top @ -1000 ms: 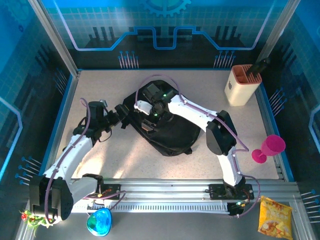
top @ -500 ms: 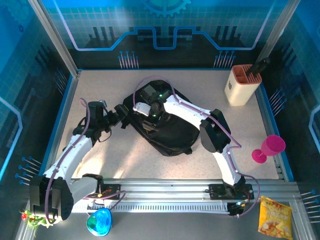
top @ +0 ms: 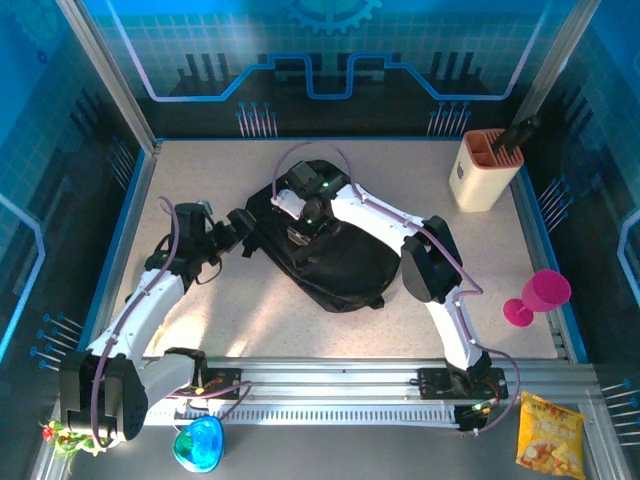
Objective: Pack the student bag
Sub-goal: Unzip the student bag at the top-center of the table.
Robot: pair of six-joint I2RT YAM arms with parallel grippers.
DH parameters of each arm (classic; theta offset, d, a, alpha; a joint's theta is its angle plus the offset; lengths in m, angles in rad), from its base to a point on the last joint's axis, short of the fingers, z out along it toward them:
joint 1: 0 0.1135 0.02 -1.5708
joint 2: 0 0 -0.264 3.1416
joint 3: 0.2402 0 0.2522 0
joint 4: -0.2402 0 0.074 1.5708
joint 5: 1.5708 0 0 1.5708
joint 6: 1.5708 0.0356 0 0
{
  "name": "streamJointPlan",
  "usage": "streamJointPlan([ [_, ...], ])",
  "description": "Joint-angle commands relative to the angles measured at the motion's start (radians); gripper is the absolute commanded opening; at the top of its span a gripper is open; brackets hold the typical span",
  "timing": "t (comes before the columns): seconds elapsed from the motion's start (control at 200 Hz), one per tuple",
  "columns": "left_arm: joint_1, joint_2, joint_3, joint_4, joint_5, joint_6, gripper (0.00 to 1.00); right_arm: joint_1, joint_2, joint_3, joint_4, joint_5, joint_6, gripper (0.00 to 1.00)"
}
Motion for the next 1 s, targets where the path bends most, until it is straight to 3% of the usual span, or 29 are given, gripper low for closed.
streamJointPlan([
  [0.0,0.013,-0.016,-0.016,-0.011,0.013,0.001,0.99,0.013,-0.046,-0.017,-0.017,-0.02,0.036,0.47],
  [0.315,0.014,-0.017,-0.018,-0.009,0.014,0.002,0.99,0.019,-0.083,-0.067,0.003,-0.044,0.151,0.52],
  [0.635,0.014,-0.019,-0.022,-0.009,0.02,-0.002,0.99,0.04,-0.013,-0.045,-0.02,-0.006,0.17,0.52],
  [0.995,0.014,-0.02,-0.029,-0.003,0.026,-0.003,0.99,0.049,0.075,-0.016,-0.042,0.054,0.195,0.36],
])
